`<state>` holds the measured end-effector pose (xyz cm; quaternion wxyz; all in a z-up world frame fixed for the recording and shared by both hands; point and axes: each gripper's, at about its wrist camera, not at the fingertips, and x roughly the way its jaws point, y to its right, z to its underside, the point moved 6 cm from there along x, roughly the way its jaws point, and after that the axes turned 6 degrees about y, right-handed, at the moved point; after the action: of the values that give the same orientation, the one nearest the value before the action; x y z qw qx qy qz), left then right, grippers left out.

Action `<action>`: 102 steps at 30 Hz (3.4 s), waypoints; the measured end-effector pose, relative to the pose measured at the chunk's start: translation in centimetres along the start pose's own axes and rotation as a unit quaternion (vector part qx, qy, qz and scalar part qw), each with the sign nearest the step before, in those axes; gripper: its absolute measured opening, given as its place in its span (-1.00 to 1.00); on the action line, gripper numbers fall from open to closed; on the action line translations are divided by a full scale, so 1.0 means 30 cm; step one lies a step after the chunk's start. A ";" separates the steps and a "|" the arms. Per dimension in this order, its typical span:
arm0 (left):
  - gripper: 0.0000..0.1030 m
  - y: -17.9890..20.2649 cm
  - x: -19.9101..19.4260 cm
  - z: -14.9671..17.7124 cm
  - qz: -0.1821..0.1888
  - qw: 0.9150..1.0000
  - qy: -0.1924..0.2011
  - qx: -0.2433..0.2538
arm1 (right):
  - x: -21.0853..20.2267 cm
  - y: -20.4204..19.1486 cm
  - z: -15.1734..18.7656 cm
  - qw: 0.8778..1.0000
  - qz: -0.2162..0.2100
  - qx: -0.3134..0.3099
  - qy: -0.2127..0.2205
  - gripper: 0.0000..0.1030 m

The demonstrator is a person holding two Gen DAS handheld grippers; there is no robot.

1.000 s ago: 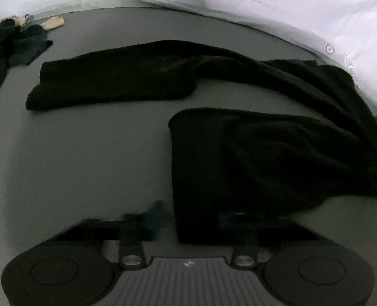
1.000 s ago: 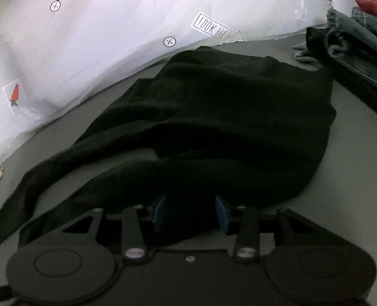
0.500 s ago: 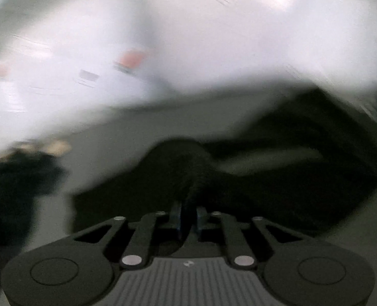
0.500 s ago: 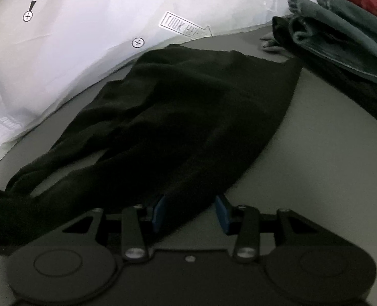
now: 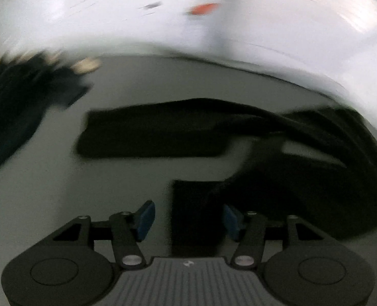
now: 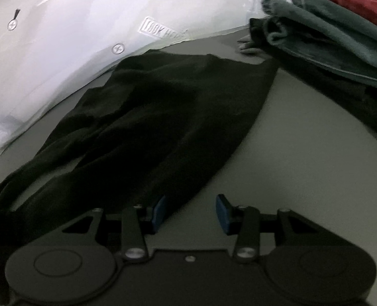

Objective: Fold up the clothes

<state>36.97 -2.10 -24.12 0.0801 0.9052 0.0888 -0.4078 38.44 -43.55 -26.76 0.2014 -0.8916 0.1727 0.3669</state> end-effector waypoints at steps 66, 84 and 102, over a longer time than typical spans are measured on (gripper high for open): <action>0.66 0.493 0.068 0.011 0.272 0.950 -0.018 0.154 | 0.040 0.066 -0.045 0.999 0.044 -0.029 0.012 0.10; 0.09 0.186 0.250 -0.111 0.125 0.988 -0.001 0.093 | 0.049 0.052 -0.039 0.998 0.038 -0.052 0.016 0.32; 0.53 0.309 0.032 0.000 0.229 0.967 -0.019 0.105 | 0.040 0.081 -0.062 1.000 0.018 -0.004 0.011 0.24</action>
<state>39.69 -11.02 -24.17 0.0774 0.8970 -0.1662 -0.4023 39.23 -46.73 -26.97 0.1889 -0.8933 0.1893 0.3613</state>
